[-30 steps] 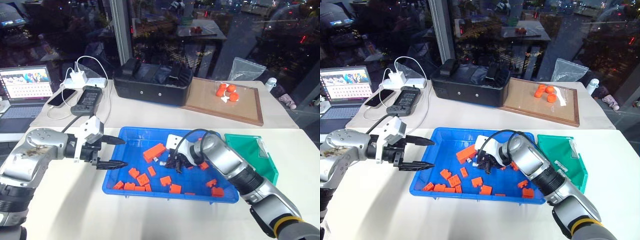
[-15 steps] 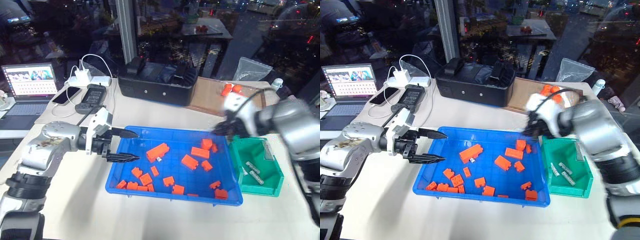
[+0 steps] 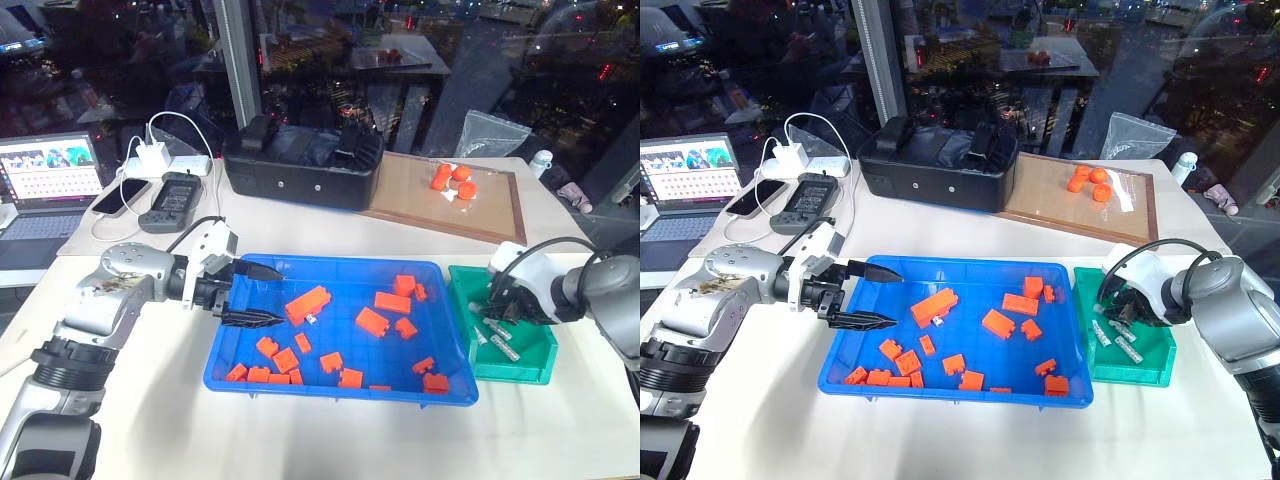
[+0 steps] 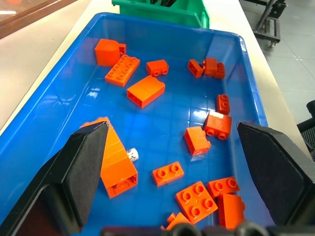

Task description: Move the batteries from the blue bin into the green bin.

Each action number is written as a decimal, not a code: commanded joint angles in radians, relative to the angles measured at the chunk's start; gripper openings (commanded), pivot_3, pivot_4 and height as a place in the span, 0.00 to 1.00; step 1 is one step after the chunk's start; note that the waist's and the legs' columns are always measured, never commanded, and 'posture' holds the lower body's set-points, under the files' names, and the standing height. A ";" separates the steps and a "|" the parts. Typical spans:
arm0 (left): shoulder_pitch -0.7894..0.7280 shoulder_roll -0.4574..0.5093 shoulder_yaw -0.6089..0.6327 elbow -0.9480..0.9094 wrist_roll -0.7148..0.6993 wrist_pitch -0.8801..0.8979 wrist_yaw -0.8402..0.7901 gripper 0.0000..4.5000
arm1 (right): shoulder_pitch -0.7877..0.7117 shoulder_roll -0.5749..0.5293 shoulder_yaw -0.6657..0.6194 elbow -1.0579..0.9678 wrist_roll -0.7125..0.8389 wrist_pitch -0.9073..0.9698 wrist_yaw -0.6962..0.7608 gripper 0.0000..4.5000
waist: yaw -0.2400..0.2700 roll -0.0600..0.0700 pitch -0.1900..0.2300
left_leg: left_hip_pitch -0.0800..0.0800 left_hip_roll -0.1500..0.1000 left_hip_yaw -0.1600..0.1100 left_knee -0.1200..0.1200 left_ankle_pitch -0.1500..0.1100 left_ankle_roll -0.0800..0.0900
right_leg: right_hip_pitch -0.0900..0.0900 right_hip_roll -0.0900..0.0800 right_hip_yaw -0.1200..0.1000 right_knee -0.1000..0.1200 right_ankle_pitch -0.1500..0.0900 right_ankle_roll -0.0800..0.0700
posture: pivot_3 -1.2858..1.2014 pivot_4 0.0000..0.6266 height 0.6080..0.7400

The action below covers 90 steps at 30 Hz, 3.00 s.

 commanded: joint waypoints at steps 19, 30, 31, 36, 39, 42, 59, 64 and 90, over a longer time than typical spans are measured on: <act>0.347 0.156 0.292 -0.302 -0.062 0.108 0.142 1.00 | -0.426 0.743 0.368 0.562 -0.086 -0.653 0.219 1.00 | 0.005 -0.002 0.001 | 0.001 0.001 0.000 0.003 0.000 -0.001 | 0.000 0.000 -0.002 0.009 -0.001 -0.001 | 0.52 0.24 0.97; 0.437 0.181 0.374 -0.398 -0.118 0.170 0.193 1.00 | -0.472 0.888 0.337 0.850 -0.147 -0.746 0.203 0.52 | 0.001 -0.002 0.001 | 0.004 0.001 0.001 0.001 0.001 -0.002 | 0.000 0.000 -0.003 0.012 -0.002 -0.004 | 0.52 0.24 0.97; 0.435 0.181 0.372 -0.398 -0.118 0.171 0.195 1.00 | -0.473 0.890 0.335 0.859 -0.150 -0.750 0.206 0.43 | 0.001 -0.002 0.001 | 0.004 0.001 0.001 0.001 0.001 -0.002 | 0.000 0.000 -0.003 0.012 -0.002 -0.004 | 0.52 0.24 0.97; 0.391 0.171 0.327 -0.373 -0.109 0.159 0.198 1.00 | -0.475 0.861 0.299 0.818 -0.132 -0.709 0.252 0.32 | 0.001 -0.002 0.001 | 0.004 0.001 0.001 0.000 0.001 -0.003 | 0.000 0.000 -0.003 0.012 -0.001 -0.004 | 0.52 0.24 0.97; 0.372 0.166 0.304 -0.357 -0.104 0.150 0.195 1.00 | -0.477 0.823 0.259 0.758 -0.103 -0.652 0.299 0.32 | 0.001 -0.002 0.001 | 0.004 0.001 0.001 0.000 0.002 -0.003 | 0.000 0.000 -0.003 0.012 -0.001 -0.004 | 0.52 0.24 0.97; 0.348 0.160 0.277 -0.334 -0.095 0.133 0.187 1.00 | -0.465 0.741 0.214 0.654 -0.065 -0.561 0.364 0.32 | 0.001 -0.002 0.001 | 0.004 0.001 0.001 0.000 0.002 -0.003 | 0.000 0.000 -0.003 0.012 -0.001 -0.004 | 0.52 0.24 0.97; 0.192 0.142 0.140 -0.192 -0.050 0.054 0.116 1.00 | -0.281 0.451 0.169 0.318 -0.069 -0.322 0.355 0.99 | -0.006 -0.002 0.001 | 0.004 0.001 0.001 -0.001 0.001 -0.003 | -0.001 0.001 -0.002 0.011 -0.002 -0.004 | 0.52 0.24 0.97; 0.194 0.152 0.144 -0.194 -0.051 0.054 0.112 1.00 | -0.282 0.598 0.181 0.299 -0.056 -0.278 0.243 0.99 | -0.004 -0.002 0.001 | 0.004 0.001 0.000 -0.001 0.001 -0.003 | -0.001 0.001 -0.002 0.011 -0.002 -0.004 | 0.52 0.24 0.97; 0.274 0.181 0.220 -0.254 -0.074 0.091 0.135 1.00 | -0.297 0.822 0.297 0.759 -0.193 -0.633 0.127 0.81 | -0.002 -0.002 0.000 | 0.006 0.001 0.001 0.000 0.002 -0.003 | 0.001 0.001 -0.003 0.012 -0.002 -0.004 | 0.52 0.24 0.97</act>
